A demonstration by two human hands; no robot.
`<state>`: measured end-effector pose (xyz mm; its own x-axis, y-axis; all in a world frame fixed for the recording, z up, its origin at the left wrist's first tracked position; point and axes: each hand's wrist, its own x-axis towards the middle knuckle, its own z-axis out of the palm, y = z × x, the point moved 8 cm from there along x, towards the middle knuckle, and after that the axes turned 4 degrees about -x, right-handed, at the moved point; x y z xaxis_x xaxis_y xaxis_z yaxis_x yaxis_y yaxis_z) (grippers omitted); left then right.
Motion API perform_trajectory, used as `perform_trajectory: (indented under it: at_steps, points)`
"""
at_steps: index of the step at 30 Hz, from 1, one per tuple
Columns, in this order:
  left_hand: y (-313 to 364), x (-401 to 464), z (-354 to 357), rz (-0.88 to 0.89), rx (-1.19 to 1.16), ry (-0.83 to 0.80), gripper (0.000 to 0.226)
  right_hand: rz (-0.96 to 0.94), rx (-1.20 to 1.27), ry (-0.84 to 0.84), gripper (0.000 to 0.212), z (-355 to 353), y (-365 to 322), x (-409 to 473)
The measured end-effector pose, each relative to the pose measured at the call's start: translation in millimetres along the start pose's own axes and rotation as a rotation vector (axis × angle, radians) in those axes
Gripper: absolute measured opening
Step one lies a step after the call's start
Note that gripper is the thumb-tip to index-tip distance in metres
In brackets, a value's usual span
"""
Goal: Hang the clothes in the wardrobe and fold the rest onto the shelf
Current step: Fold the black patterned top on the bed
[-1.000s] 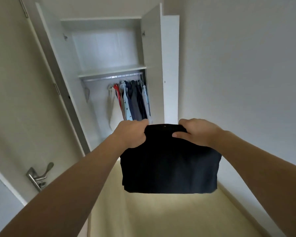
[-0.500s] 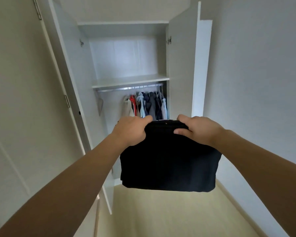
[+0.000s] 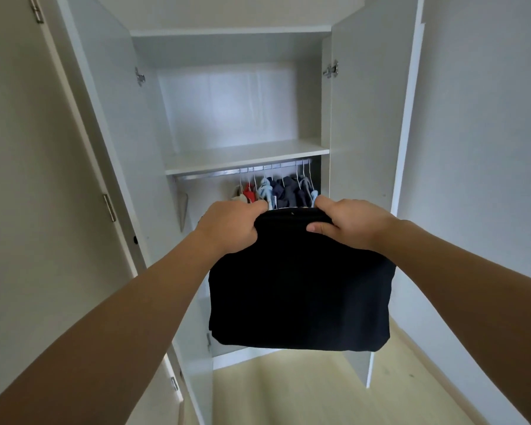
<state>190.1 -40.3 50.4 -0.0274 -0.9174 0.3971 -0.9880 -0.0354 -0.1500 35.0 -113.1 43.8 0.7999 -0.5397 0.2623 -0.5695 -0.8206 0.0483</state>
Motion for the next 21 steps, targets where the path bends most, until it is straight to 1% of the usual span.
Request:
perform_trajectory:
  at_steps: [3,7,10,12,14,18,21]
  points:
    - [-27.3,31.5,23.5,-0.012,-0.011,-0.008,0.013,-0.016,-0.03,0.017,0.038,18.7,18.2,45.3]
    - [-62.7,76.9,49.6,-0.046,0.001,-0.003,0.027,-0.074,-0.077,0.078,0.029,37.3,41.7,109.2]
    - [-95.0,122.6,65.8,-0.098,0.044,0.058,0.026,-0.098,-0.052,0.1,0.024,49.7,67.5,172.0]
    - [-112.1,153.5,68.9,-0.121,0.068,0.108,0.026,-0.123,-0.047,0.111,0.026,54.6,83.6,213.2]
    - [-129.1,186.8,73.0,-0.157,0.081,0.121,0.03,-0.134,-0.064,0.128,0.03,56.9,100.8,252.8]
    - [-173.3,258.3,91.2,-0.255,0.123,0.08,0.024,-0.141,-0.118,0.201,0.03,58.9,136.0,335.4]
    - [-206.6,297.4,103.9,-0.343,0.05,0.064,0.016,-0.151,-0.199,0.245,0.039,52.4,150.4,393.4]
